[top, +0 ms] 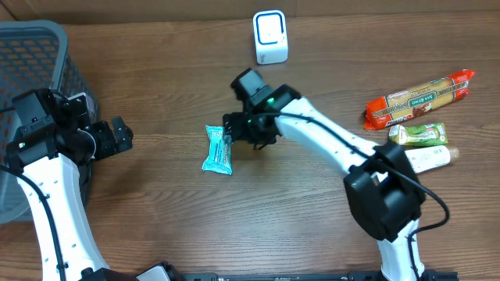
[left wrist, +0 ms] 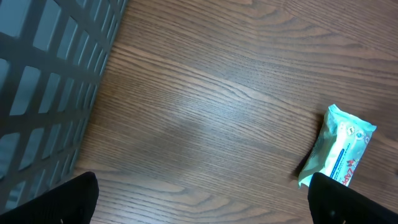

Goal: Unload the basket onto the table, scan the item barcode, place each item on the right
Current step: 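Reach the right gripper to the teal tissue packet and grasp it, then lift the teal packet and turn it toward the scanner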

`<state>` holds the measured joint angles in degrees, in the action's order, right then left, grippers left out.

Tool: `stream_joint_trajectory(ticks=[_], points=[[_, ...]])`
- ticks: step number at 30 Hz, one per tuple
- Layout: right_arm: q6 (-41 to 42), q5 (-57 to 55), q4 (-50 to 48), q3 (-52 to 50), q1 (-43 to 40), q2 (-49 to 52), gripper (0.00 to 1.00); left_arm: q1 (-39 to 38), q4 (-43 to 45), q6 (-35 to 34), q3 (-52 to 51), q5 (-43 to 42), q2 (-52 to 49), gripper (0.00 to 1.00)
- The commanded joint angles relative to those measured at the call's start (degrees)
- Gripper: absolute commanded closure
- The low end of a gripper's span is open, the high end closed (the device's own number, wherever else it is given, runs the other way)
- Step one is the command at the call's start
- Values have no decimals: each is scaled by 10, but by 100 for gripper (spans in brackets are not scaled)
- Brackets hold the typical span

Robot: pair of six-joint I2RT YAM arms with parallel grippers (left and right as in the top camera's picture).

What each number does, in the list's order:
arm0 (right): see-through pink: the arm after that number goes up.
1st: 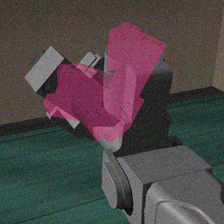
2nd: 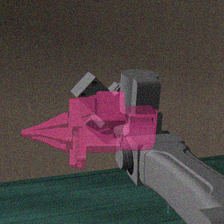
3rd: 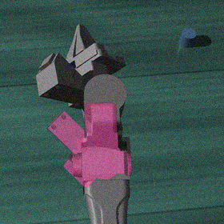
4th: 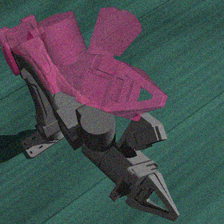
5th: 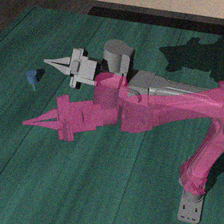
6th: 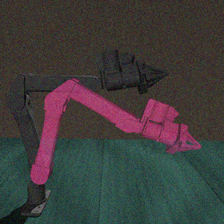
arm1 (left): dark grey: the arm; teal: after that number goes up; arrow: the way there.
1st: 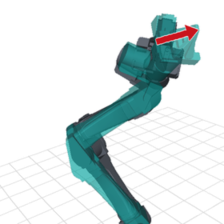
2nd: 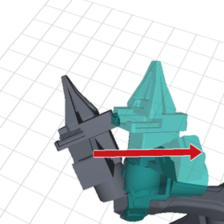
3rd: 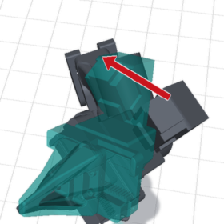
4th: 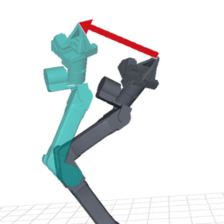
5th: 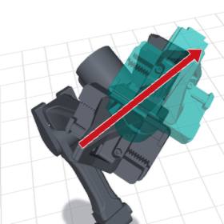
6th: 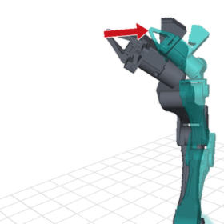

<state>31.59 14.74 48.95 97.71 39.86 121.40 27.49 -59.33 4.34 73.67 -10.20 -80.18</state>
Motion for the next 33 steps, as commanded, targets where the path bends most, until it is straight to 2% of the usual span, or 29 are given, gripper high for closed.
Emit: stream_joint_trajectory(ticks=[1, 5, 13, 18, 25, 29, 33], points=[[-18, -25, -40, -3, 33, 17, 11, -1, 0, -11, 6, 3, -3, 0], [-16, -87, -54, -3, 62, 25, 6, -1, 0, -11, 6, 3, -3, 0], [-14, -148, -88, -3, 92, 60, 6, -1, 0, -11, 6, 3, -3, 1], [-14, -149, -101, -3, 96, 85, 7, -1, 0, -11, 6, 3, -3, 0], [-14, -147, -87, -2, 95, 85, 25, -1, 0, -11, 6, 3, -3, 0], [-14, -143, -39, 17, 86, 82, 37, -1, 0, -11, 6, 3, -3, 1], [-16, -134, 41, 51, 64, 75, 38, -1, 0, -11, 6, 3, -3, 1]])
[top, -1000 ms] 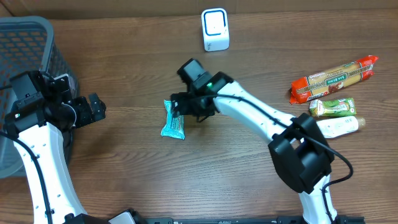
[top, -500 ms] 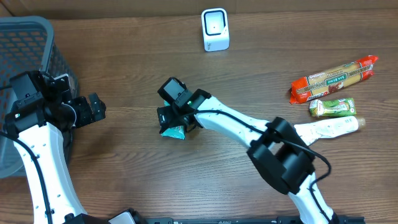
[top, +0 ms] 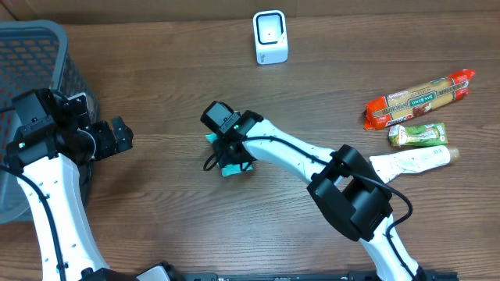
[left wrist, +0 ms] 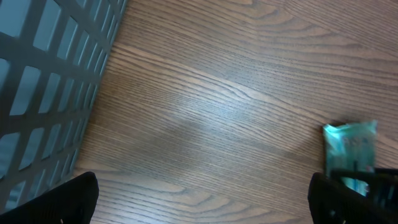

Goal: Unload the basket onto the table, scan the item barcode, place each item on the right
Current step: 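Lift the teal packet and turn it toward the scanner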

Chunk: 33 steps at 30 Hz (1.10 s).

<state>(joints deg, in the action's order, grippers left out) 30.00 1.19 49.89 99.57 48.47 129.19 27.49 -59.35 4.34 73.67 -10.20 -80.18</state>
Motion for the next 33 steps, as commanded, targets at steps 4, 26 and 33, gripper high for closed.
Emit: stream_joint_trajectory(ticks=[4, 26, 33], points=[[-24, 2, 104, 55, -54, -8, 35, -1, 0, -11, 6, 3, -3, 0], [-320, -2, 269, 191, -99, -11, 11, -1, 0, -11, 6, 3, -3, 0], [-320, -52, 222, 127, -67, -11, 20, -1, 0, -11, 6, 3, -3, 0]])
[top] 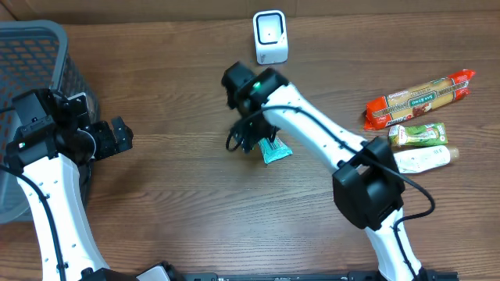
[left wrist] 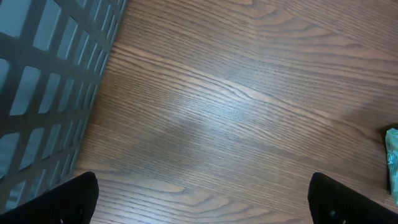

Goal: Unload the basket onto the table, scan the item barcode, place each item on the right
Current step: 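Lift the teal packet and turn it toward the scanner, then carry the teal packet right and lower it onto the table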

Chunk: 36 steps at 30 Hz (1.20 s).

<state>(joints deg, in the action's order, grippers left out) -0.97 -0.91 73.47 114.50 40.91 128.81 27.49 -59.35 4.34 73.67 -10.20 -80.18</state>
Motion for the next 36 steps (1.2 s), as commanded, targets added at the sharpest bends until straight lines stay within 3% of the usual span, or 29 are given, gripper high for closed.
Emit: stream_joint_trajectory(ticks=[1, 12, 19, 22, 24, 26, 29, 36], points=[[-10, -53, -33, -40, 16, -8, 20, -1, 0, -11, 6, 3, -3, 1], [-10, -156, -150, -165, 28, -8, 30, -1, 0, -11, 6, 3, -3, 0], [-10, -182, -172, -198, 28, -8, 68, -1, 0, -11, 6, 3, -3, 0], [-9, -184, -172, -198, 28, -8, 89, -1, 0, -12, 6, 3, -3, 0], [-3, -183, -167, -193, 28, -9, 96, -1, 0, -11, 6, 3, -3, 1], [23, -182, -152, -179, 28, -12, 96, -1, 0, -11, 6, 3, -3, 0], [33, -124, -133, -148, 19, -33, 96, -1, 0, -11, 6, 3, -3, 0], [-2, 256, -97, -111, -90, -106, 96, -1, 0, -11, 6, 3, -3, 0]])
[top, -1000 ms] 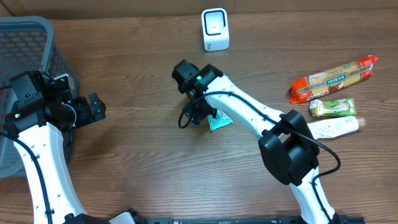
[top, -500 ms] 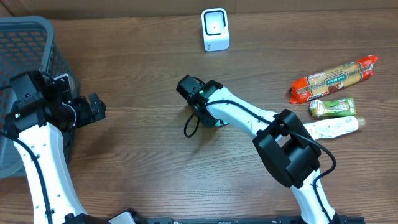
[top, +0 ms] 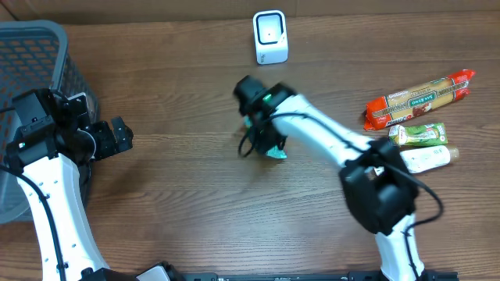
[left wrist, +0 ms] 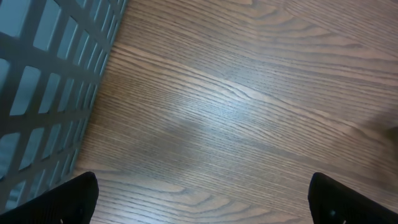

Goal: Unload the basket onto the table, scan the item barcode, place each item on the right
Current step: 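Carry the teal packet right and lower it onto the table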

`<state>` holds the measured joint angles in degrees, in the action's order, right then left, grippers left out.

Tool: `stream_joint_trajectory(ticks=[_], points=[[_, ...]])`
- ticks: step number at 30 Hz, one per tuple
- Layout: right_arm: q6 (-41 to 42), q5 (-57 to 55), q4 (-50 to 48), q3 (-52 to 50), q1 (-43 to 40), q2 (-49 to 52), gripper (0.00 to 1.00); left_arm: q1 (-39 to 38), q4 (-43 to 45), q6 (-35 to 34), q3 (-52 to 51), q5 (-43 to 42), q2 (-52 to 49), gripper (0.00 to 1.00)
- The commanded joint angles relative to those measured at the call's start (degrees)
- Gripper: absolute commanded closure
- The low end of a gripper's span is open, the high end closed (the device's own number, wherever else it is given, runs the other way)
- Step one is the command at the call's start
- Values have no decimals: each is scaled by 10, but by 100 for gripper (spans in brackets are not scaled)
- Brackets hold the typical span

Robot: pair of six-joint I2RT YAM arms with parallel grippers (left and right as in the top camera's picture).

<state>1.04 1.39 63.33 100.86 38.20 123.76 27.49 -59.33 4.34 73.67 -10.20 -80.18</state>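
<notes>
The teal snack packet (top: 276,151) shows as a small teal corner under my right gripper (top: 264,142), which is shut on it at mid-table. The picture is blurred there and the jaws are hidden from above. The white barcode scanner (top: 270,37) stands at the far edge, well beyond the packet. My left gripper (top: 117,136) is at the left beside the basket, open; in the left wrist view the gripper (left wrist: 202,202) has its fingertips (left wrist: 65,198) wide apart over bare wood. The packet is out of that view.
A dark mesh basket (top: 35,55) fills the far left corner, and its wall (left wrist: 37,81) shows in the left wrist view. At the right lie a red pasta pack (top: 419,97), a green packet (top: 418,134) and a white tube (top: 426,158).
The right arm has shifted a little to the right with the packet. The packet's edge has left the right border of the left wrist view. The left arm has not moved.
The teal packet lay flat left of centre with my right gripper next to it. Then the gripper was down on it. By 1.2 s ago the packet was under the gripper further right, and now slightly further still. The left arm stayed put.
</notes>
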Motion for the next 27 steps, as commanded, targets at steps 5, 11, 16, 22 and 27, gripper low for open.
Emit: stream_joint_trajectory(ticks=[5, 11, 16, 22, 27], points=[[-99, 458, -7, -32, -145, -44, 94, -1, 0, -11, 6, 3, -3, 0], [-120, 510, -76, -131, -181, -40, 90, -1, 0, -11, 6, 3, -3, 0], [-118, 440, -104, -170, -189, -40, 78, -1, 0, -11, 6, 3, -3, 0], [-65, 312, -114, -170, -189, -40, 71, -1, 0, -11, 6, 3, -3, 0], [-6, 178, -117, -170, -189, -40, 60, -1, 0, -11, 6, 3, -3, 1]])
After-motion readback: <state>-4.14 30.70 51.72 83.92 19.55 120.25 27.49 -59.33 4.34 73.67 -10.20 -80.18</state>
